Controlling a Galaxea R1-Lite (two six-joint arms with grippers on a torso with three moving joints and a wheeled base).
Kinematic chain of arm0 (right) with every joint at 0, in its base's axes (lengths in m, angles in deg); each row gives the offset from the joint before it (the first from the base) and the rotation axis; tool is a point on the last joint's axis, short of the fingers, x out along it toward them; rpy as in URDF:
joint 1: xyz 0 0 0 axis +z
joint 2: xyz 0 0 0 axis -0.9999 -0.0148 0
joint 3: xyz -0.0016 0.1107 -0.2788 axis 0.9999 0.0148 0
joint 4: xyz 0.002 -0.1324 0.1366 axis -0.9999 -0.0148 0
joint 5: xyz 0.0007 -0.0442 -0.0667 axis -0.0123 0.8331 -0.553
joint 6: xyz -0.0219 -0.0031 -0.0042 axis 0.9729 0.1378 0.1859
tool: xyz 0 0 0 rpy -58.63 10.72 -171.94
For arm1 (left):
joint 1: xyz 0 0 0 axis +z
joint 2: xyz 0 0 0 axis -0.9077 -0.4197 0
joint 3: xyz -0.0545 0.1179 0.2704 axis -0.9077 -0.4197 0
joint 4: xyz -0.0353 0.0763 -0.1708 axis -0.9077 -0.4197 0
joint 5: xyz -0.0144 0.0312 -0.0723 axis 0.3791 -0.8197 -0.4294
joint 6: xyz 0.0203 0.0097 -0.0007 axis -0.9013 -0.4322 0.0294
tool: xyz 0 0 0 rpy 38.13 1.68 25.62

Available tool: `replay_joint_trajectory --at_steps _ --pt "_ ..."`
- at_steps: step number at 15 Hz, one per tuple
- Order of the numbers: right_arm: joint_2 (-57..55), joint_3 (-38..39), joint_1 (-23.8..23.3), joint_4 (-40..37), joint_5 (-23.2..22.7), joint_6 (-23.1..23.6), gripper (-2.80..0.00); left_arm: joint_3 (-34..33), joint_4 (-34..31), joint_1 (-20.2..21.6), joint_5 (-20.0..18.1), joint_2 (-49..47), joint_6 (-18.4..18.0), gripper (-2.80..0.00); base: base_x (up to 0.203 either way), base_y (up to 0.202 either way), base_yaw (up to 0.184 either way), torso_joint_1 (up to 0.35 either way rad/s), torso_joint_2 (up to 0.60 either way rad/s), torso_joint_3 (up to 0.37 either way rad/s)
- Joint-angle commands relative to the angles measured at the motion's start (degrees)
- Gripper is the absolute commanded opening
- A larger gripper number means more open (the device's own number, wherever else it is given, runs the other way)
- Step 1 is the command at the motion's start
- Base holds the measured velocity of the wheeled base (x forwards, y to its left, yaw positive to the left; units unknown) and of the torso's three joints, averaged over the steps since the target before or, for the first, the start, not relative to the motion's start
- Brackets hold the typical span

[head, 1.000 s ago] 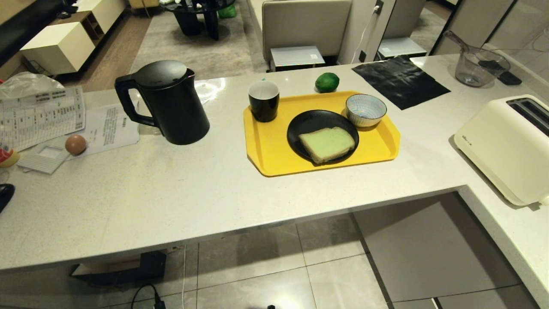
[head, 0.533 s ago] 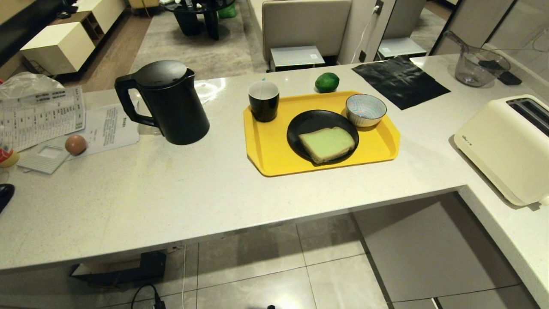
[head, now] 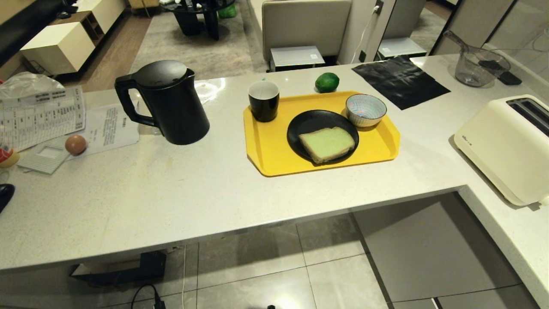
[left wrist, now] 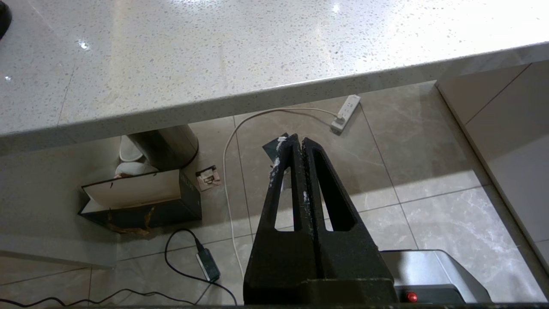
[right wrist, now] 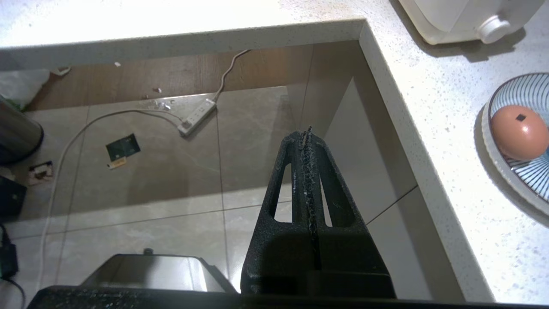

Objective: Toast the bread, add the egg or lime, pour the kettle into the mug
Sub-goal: Pick up the egg

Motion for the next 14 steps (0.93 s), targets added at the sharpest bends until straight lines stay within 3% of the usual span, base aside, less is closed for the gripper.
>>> replay_joint_trajectory --at_steps 1,14 --pt "-0.2 0.5 0.0 0.0 0.4 -0.9 -2.8 0.0 0.0 0.0 -0.1 0.0 0.0 -2.8 0.0 0.0 0.0 0.0 0.0 0.0" --pt "-0.2 0.5 0.0 0.0 0.5 -1.0 -2.8 0.0 0.0 0.0 0.1 0.0 0.3 -2.8 0.0 0.0 0.0 0.0 0.0 0.0"
